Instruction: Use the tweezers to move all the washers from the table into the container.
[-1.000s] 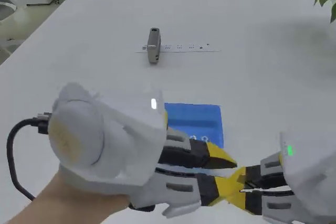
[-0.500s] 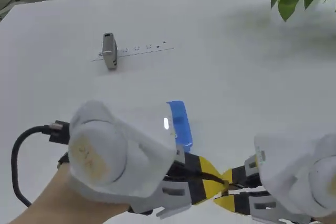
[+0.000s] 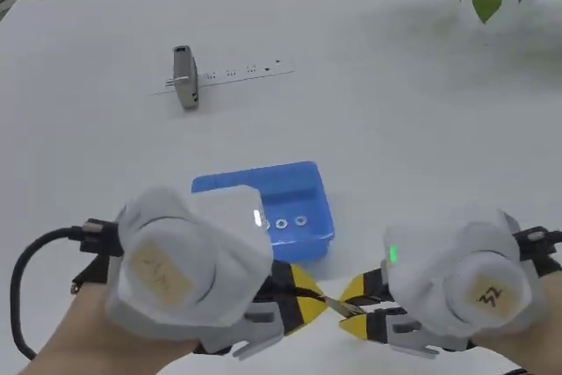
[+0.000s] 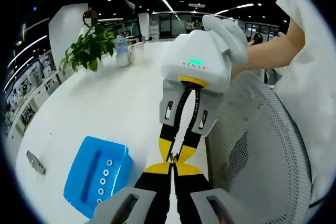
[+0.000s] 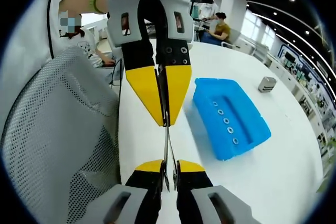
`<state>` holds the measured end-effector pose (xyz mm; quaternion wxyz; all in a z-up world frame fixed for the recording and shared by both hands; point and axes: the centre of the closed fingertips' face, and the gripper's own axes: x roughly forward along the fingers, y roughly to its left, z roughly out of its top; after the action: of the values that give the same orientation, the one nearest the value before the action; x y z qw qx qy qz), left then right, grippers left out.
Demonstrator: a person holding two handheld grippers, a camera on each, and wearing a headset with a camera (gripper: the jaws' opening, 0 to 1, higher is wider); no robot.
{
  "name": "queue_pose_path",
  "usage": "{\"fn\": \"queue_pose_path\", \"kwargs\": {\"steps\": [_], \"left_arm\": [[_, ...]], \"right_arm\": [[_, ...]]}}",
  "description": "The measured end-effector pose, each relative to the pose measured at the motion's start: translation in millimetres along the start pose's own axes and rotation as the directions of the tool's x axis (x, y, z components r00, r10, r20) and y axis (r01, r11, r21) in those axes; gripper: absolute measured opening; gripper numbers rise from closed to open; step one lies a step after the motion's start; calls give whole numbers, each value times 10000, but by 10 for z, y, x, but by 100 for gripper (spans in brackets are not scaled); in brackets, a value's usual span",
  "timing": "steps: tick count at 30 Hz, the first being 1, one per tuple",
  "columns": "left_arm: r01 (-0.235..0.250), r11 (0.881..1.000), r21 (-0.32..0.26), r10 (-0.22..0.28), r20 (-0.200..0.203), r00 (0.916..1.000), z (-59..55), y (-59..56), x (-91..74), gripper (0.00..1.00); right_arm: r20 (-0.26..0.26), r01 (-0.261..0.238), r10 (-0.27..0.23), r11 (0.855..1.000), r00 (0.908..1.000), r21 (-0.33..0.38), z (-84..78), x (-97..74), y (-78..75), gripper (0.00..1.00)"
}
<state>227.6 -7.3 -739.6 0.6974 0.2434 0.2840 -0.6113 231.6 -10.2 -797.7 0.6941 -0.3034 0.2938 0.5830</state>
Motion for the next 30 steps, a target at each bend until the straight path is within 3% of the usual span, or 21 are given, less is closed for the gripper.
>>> {"fn": "queue_pose_path", "kwargs": {"steps": [3, 6, 8, 10, 13, 15, 16, 17, 18, 19, 20, 23, 25, 26, 27, 28, 29, 30], "left_arm": [[-105, 9998, -194, 101, -199, 9998, -134, 38, -30, 0], [-94, 9982, -589, 81, -227, 9997, -242, 60, -64, 0], [-142, 9969, -775, 121, -275, 9995, -315, 86, -86, 0], [-102, 9956, -926, 64, -412, 9991, -391, 87, -91, 0], [-110, 9939, -1101, 28, -740, 9973, -513, 90, -72, 0], [-97, 9923, -1232, -28, -1016, 9948, -603, 93, -42, 0], [-57, 9907, -1362, -104, -1172, 9931, -643, 86, -29, 0], [-42, 9905, -1372, -145, -1350, 9907, -693, 90, 0, 0], [-26, 9903, -1390, -197, -1587, 9871, -739, 87, 15, 0], [11, 9892, -1464, -306, -1994, 9794, -812, 76, 35, 0], [22, 9876, -1571, -387, -2298, 9725, -856, 64, 57, 0], [-13, 9934, -1150, -364, -3249, 9450, -973, 68, 116, 0], [35, 9969, -785, -354, -4089, 9119, -1071, 62, 170, 0], [7, 9967, -810, -355, -4283, 9029, -1090, 55, 190, 0], [0, 9954, -957, -432, -4496, 8922, -1110, 31, 201, 0], [73, 9959, -901, -477, -4563, 8886, -1107, 13, 225, 0], [-26, 9974, -722, -299, -4456, 8947, -1057, 45, 244, 0], [-128, 9963, -849, -282, -4645, 8851, -1070, 37, 254, 0]], "right_arm": [[-12, -198, 198, 9997, 9998, -104, 15, 83, 4, 6], [326, -367, 369, 9993, 9988, -87, 56, 85, 9, 10], [1099, -440, 381, 9977, 9932, 518, 151, 0, 26, 19], [1598, -169, 11, 9951, 9871, 970, 178, -151, 6, 22], [2063, 621, -1034, 9784, 9730, 1972, 126, -389, -67, 26], [2159, 1356, -2024, 9478, 9552, 2885, 36, -573, -141, 33], [2195, 1761, -2654, 9176, 9388, 3565, -18, -681, -189, 37], [2210, 1974, -3019, 8966, 9274, 3963, -54, -755, -212, 40], [2197, 2255, -3516, 8645, 9100, 4492, -109, -858, -245, 41], [2055, 2521, -3907, 8357, 8973, 4878, -170, -923, -279, 39], [1659, 2912, -4481, 7773, 8785, 5577, -293, -1007, -323, 37], [1314, 3153, -5030, 7022, 8542, 6384, -464, -1113, -345, 41], [957, 3336, -5434, 6347, 8340, 6970, -552, -1197, -366, 48], [857, 3435, -5611, 6127, 8233, 7117, -568, -1242, -386, 48], [966, 3580, -5947, 5971, 7981, 7178, -548, -1322, -425, 47], [1137, 3562, -6095, 5933, 7846, 7219, -518, -1366, -447, 47], [1245, 3419, -6114, 5865, 7814, 7342, -496, -1404, -443, 48], [1286, 3415, -6161, 5844, 7771, 7361, -485, -1432, -443, 48]]}}
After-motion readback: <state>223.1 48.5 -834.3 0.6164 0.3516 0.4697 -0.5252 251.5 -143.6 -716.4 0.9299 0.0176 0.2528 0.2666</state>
